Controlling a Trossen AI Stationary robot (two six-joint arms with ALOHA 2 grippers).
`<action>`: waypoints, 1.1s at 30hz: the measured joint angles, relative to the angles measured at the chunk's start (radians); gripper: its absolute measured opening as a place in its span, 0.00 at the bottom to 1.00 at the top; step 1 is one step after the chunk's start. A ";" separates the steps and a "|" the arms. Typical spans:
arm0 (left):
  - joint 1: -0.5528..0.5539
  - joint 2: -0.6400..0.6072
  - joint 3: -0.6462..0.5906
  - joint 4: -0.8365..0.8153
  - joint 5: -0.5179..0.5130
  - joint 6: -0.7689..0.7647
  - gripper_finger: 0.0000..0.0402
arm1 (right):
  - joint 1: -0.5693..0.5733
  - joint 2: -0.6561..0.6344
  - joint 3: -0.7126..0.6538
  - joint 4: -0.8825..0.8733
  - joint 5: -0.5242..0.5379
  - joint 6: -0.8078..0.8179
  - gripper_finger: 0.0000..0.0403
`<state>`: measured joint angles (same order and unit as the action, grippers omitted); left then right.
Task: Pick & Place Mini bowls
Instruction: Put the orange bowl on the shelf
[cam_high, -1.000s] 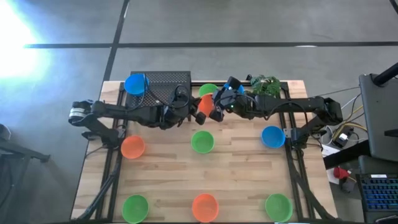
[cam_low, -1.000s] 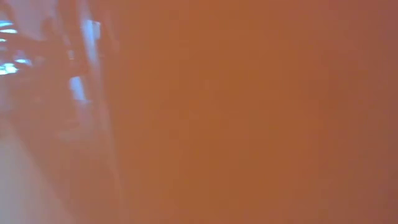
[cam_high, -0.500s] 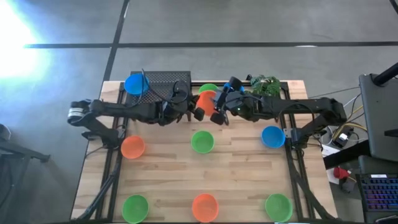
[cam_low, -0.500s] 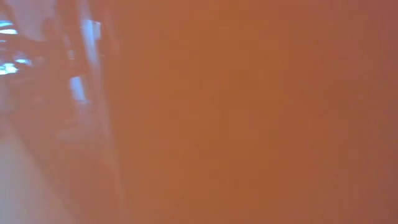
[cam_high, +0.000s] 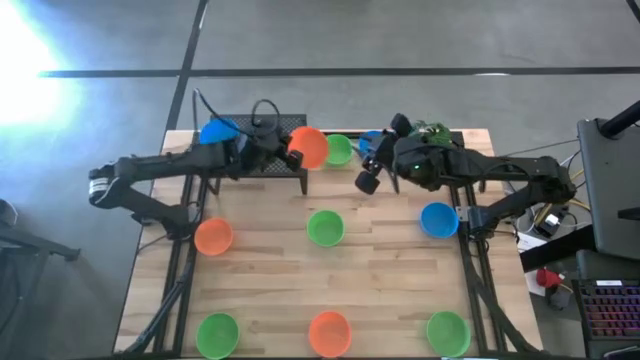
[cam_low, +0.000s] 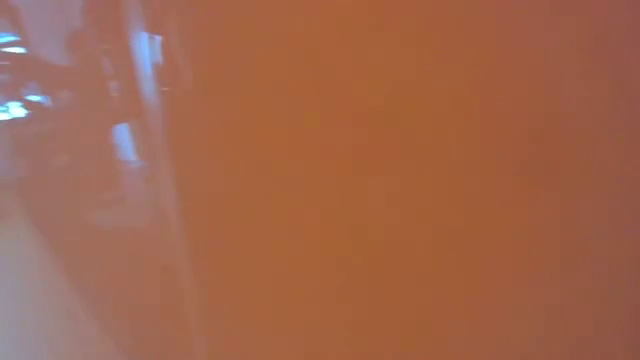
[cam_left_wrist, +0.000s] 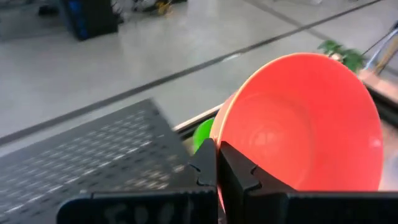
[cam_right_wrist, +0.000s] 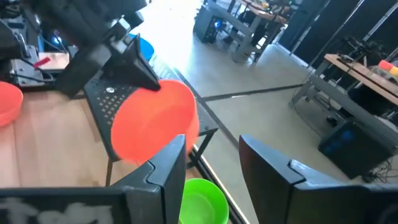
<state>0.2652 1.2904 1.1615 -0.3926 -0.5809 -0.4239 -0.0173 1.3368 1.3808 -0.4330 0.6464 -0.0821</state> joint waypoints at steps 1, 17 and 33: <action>0.019 -0.012 0.013 -0.038 0.011 0.000 0.00 | 0.000 -0.009 0.000 -0.004 0.000 0.001 0.35; 0.354 -0.011 0.248 -0.489 0.243 0.147 0.00 | 0.000 -0.081 -0.001 -0.043 0.000 0.022 0.34; 0.456 -0.008 0.217 -0.621 0.304 0.164 0.00 | 0.000 -0.078 -0.003 -0.066 0.000 0.022 0.32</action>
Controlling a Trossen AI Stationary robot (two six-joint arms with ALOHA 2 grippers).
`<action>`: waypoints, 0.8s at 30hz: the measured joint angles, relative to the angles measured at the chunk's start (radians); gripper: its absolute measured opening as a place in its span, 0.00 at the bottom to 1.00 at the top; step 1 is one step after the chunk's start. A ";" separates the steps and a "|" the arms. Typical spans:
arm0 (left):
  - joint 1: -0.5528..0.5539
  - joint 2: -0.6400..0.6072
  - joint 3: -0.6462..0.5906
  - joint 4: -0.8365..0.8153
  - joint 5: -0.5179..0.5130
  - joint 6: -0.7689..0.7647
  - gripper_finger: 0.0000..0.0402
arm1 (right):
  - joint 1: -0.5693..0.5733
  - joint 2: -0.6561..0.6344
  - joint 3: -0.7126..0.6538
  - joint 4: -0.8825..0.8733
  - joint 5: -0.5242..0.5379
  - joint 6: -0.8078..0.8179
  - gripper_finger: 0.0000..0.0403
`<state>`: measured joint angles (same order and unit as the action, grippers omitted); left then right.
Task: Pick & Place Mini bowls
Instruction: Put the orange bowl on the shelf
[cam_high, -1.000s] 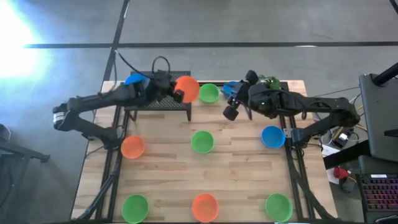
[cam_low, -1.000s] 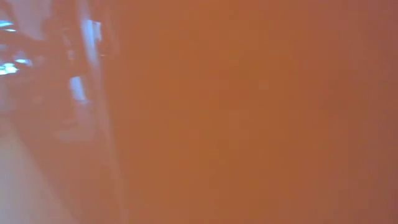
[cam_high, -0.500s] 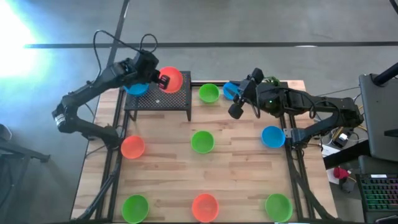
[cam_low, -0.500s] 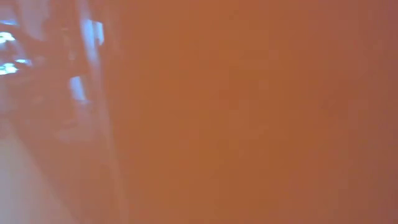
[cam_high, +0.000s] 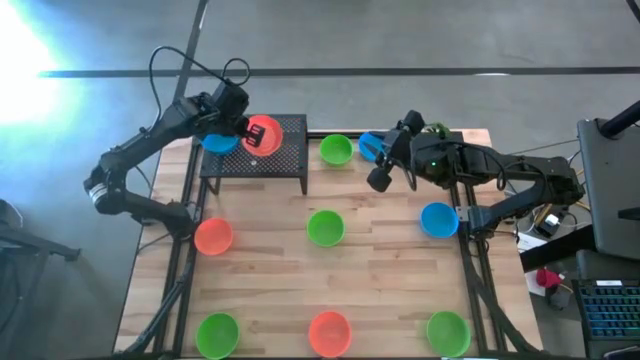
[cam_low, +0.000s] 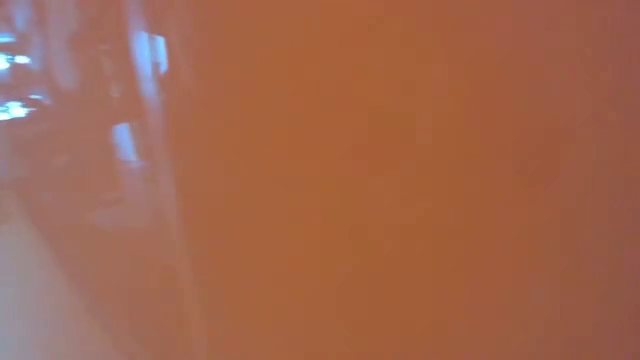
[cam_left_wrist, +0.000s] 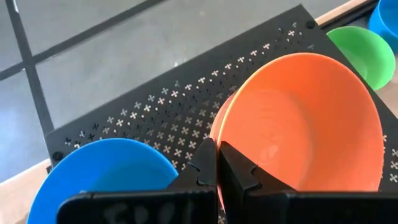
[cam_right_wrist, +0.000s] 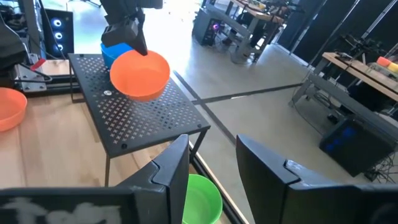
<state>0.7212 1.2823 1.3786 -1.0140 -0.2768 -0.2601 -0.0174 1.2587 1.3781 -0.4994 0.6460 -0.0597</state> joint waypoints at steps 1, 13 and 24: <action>0.000 0.000 -0.001 0.002 0.000 -0.001 0.00 | 0.000 0.000 0.000 0.000 0.000 0.000 0.32; 0.010 0.005 -0.060 0.015 -0.021 -0.004 0.00 | 0.000 0.000 0.000 -0.022 0.000 0.000 0.31; 0.010 0.005 -0.072 0.043 -0.062 0.007 0.00 | 0.000 0.000 0.000 -0.021 0.000 0.000 0.32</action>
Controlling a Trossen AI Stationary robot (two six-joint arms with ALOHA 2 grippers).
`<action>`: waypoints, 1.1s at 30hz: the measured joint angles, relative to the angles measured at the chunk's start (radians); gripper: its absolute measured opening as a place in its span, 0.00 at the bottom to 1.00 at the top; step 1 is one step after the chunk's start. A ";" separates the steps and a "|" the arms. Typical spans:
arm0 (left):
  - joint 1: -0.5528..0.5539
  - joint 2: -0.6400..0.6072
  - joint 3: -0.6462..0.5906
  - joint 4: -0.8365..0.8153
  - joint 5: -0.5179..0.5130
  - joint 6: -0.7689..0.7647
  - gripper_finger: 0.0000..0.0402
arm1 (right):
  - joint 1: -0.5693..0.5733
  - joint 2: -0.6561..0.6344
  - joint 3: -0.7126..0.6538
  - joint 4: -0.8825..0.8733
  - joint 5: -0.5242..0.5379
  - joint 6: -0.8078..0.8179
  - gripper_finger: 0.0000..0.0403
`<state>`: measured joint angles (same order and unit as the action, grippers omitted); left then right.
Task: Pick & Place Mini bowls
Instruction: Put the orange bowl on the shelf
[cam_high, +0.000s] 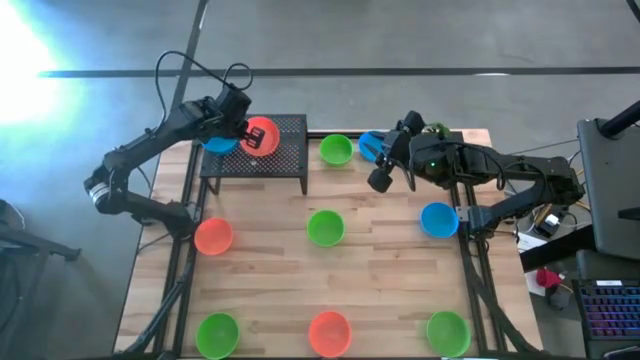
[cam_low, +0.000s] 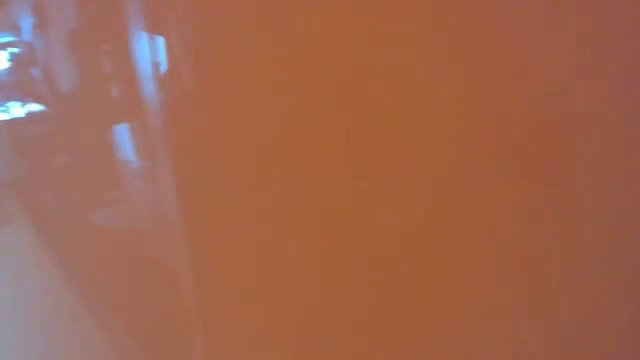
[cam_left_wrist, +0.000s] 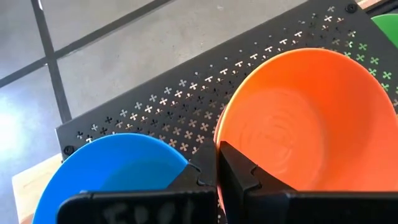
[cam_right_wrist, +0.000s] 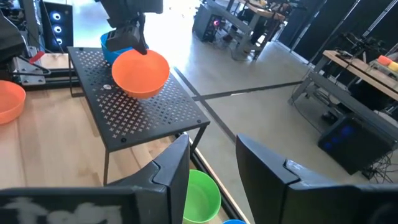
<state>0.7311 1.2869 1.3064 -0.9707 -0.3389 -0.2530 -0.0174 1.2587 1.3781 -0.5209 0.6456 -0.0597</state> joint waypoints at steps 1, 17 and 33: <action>0.000 0.000 -0.001 0.000 0.000 0.009 0.00 | 0.000 0.000 0.000 0.000 0.000 0.000 0.32; 0.000 0.000 -0.002 0.014 -0.053 0.041 0.00 | 0.000 0.000 0.000 0.000 0.000 0.000 0.32; 0.000 0.000 -0.003 0.024 -0.054 0.036 0.16 | 0.000 0.000 0.000 0.001 0.000 0.000 0.31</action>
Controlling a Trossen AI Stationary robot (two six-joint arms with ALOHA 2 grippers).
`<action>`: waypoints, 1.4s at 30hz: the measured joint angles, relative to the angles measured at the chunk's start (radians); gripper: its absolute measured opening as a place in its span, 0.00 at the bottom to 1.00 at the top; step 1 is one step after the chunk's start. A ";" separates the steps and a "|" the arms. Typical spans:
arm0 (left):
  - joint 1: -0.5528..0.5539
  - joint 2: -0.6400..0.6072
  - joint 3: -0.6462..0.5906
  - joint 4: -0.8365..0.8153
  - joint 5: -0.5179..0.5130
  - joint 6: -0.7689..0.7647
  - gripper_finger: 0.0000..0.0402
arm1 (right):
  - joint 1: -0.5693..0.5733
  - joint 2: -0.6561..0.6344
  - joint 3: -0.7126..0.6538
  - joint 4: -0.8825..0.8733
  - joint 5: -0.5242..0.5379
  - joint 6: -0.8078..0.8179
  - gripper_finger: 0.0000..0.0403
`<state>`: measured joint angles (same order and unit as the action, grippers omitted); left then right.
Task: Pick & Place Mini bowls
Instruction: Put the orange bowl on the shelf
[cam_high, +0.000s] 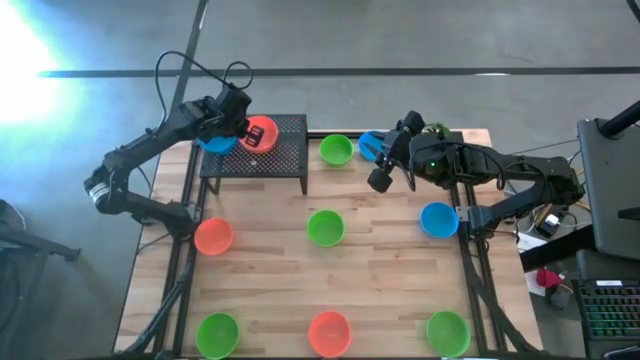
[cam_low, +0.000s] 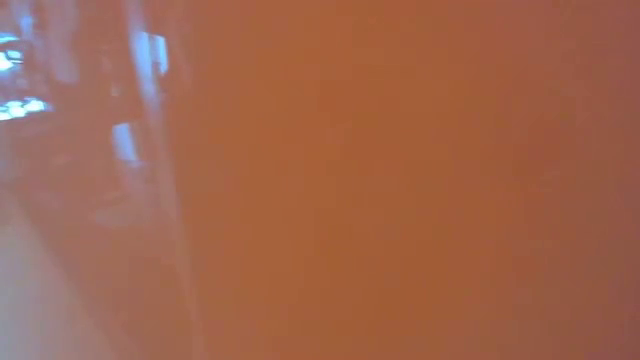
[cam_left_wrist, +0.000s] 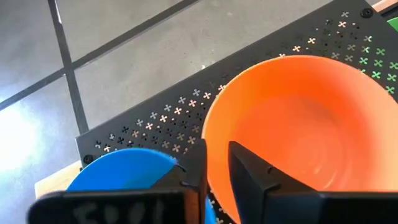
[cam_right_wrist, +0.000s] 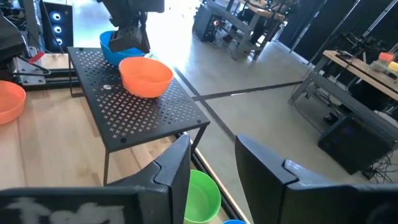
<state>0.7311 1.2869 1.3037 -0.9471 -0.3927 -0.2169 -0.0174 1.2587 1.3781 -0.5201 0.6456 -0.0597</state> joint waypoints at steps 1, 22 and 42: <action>0.000 0.000 0.000 0.005 0.000 0.000 0.17 | 0.000 0.000 0.000 0.000 0.000 0.000 0.31; -0.002 0.000 -0.019 0.013 0.290 0.006 0.18 | 0.000 0.000 0.000 0.000 0.000 -0.004 0.29; -0.002 0.000 -0.048 -0.058 0.208 -0.025 0.18 | 0.000 0.000 0.000 0.000 0.000 0.000 0.28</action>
<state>0.7296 1.2865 1.2552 -1.0048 -0.1846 -0.2417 -0.0177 1.2587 1.3781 -0.5198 0.6460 -0.0593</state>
